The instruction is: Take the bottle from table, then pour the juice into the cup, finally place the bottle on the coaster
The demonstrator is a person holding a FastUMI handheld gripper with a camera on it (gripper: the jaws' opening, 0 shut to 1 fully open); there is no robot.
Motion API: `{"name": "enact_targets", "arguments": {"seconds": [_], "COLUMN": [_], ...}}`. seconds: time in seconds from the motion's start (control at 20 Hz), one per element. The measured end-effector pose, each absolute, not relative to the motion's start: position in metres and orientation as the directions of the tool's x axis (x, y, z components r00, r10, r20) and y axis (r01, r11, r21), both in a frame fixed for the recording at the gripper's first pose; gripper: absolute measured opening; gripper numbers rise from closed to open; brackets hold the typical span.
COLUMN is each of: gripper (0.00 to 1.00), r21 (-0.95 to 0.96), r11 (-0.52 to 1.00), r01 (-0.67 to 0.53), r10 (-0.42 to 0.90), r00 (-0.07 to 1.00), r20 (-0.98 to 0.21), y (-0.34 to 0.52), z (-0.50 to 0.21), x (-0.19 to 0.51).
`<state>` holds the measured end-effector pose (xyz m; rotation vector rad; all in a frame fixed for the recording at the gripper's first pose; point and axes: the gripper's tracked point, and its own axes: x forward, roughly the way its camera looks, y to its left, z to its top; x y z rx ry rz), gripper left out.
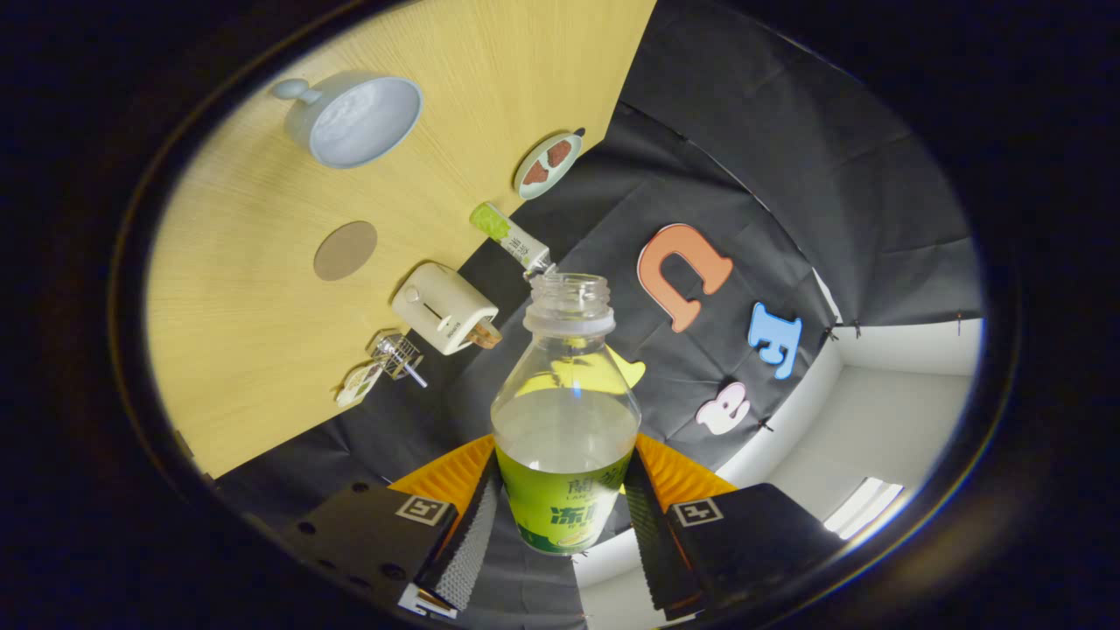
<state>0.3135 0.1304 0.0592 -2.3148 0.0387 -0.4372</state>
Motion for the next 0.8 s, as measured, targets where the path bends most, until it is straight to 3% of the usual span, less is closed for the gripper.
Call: {"name": "enact_targets", "arguments": {"seconds": [0.3, 0.8], "gripper": [0.78, 0.78], "r21": [-0.748, -0.955], "r11": [-0.657, -0.272], "r01": [0.092, 0.122], "r10": [-0.193, -0.235], "r00": [0.939, 0.953], "r20": [0.285, 0.188], "y": [0.117, 0.097], "z": [0.054, 0.020], "x": [0.312, 0.320]}}
